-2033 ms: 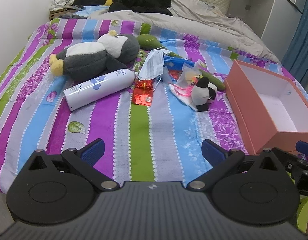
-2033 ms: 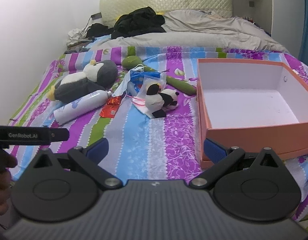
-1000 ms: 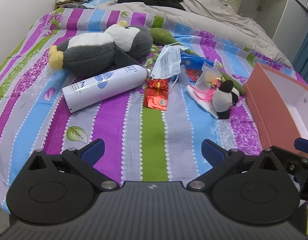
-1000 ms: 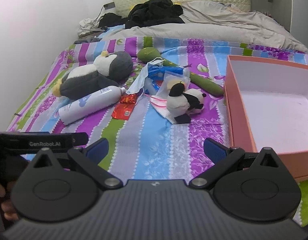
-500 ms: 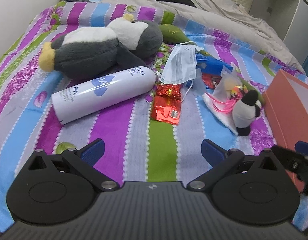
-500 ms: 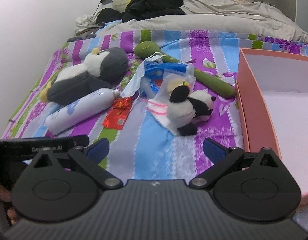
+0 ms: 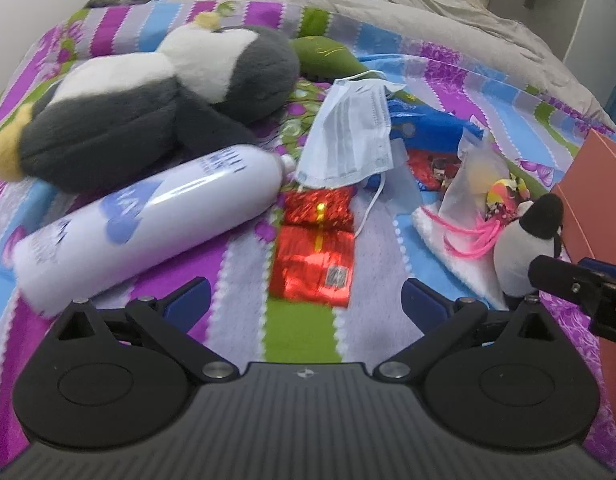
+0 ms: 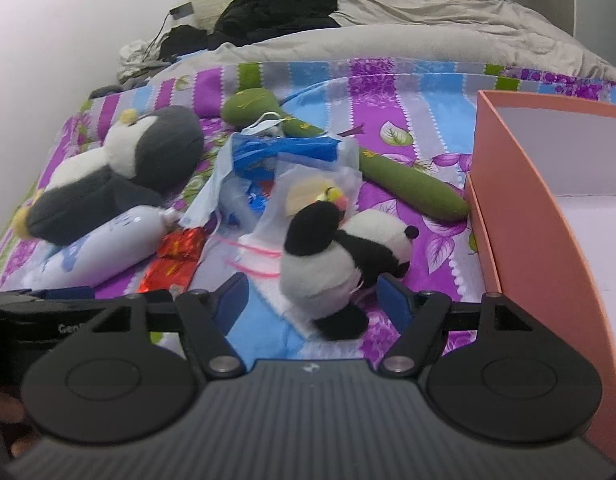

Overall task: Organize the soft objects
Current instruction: 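Grasp the small panda plush with the right tool while the left tool grasps the red foil package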

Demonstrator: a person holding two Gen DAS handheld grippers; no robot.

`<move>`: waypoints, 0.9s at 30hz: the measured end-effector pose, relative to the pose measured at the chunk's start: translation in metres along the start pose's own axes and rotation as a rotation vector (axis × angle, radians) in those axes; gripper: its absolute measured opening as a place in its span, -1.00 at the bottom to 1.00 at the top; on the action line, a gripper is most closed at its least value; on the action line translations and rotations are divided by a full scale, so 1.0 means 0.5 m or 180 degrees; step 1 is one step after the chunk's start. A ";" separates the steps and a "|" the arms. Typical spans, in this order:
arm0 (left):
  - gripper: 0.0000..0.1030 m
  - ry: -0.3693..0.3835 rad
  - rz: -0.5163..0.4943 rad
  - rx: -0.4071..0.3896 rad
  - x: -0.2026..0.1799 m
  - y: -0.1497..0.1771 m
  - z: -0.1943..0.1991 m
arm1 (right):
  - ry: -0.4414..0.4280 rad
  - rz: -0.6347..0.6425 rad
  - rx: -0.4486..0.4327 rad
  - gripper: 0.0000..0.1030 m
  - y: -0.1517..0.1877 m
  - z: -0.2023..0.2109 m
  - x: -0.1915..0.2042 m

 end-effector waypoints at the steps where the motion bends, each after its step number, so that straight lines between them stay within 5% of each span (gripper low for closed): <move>1: 0.99 -0.0018 -0.0023 -0.0025 -0.003 -0.005 -0.010 | 0.0009 -0.0041 0.0006 0.43 -0.002 -0.009 -0.005; 16: 0.99 -0.0120 -0.0159 -0.0075 -0.023 -0.032 -0.099 | 0.0021 -0.0163 0.0063 0.51 -0.011 -0.065 -0.030; 27: 0.49 -0.0002 -0.0058 -0.0219 -0.032 -0.035 -0.142 | 0.0103 0.0037 0.0085 0.36 -0.006 -0.062 -0.016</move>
Point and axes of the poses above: each gripper's, at about its wrist camera, not at the fingertips, and z roughly against the way its jaws point, x to its left, y to its underside, the point moved 5 cm from there along -z, roughly the way its jaws point, and after that the axes turned 3 degrees about -z, right-handed, at the moved point
